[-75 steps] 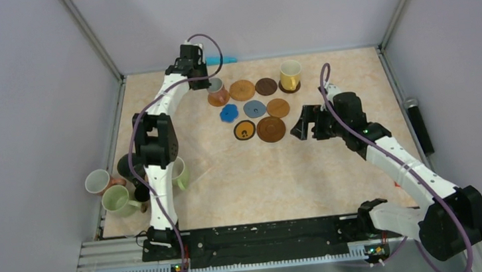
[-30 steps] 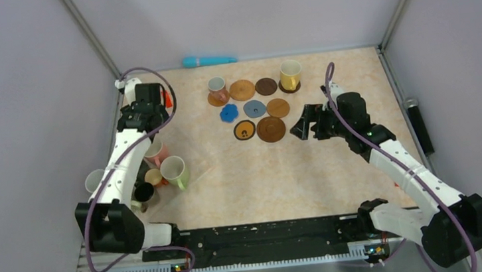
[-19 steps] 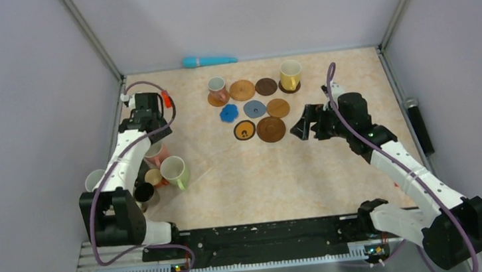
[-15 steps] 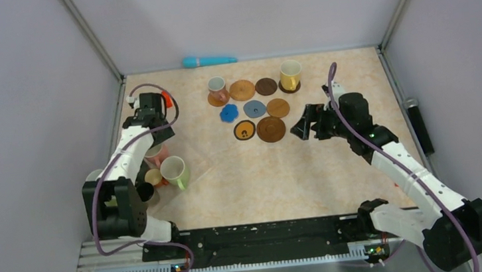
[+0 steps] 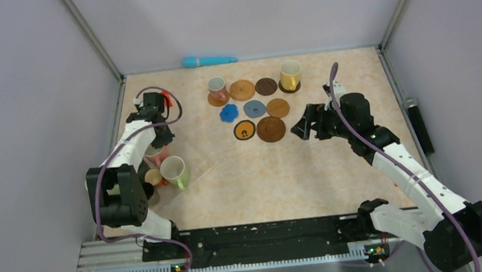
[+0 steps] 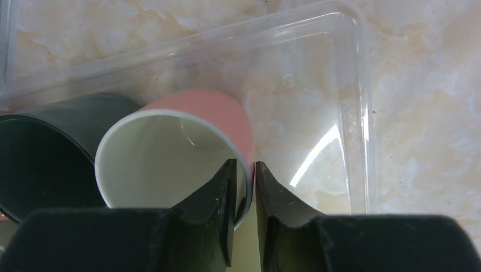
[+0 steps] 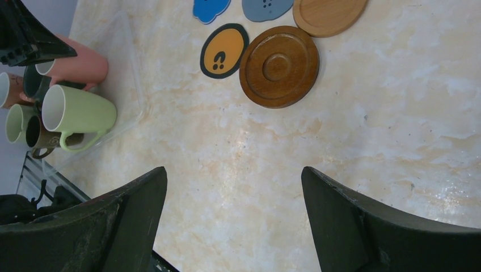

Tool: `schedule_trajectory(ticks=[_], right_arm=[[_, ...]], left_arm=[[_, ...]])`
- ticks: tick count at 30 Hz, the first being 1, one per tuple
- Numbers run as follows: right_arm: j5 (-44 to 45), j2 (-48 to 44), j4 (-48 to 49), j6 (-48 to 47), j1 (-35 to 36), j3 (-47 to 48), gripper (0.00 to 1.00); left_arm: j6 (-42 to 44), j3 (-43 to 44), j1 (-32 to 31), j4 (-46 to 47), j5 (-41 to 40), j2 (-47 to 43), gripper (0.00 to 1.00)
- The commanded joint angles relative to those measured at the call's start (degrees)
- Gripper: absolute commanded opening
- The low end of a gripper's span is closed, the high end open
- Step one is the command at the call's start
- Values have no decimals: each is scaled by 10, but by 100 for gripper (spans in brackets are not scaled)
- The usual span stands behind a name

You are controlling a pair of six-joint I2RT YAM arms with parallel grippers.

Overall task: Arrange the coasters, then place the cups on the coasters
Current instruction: Pick up the cup from the tray.

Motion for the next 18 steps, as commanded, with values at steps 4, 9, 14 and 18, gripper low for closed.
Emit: schedule_trajectory(ticks=[4, 9, 14, 18], right_arm=[[0, -20, 13, -4, 5, -4, 88], [-8, -18, 18, 3, 4, -4, 88], [-13, -15, 23, 13, 4, -1, 87], [-22, -8, 34, 26, 5, -4, 87]], left_arm=[[34, 47, -1, -29, -6, -17, 0], [62, 84, -13, -46, -22, -27, 0], [103, 110, -26, -36, 8, -51, 0], [128, 125, -54, -29, 50, -73, 0]])
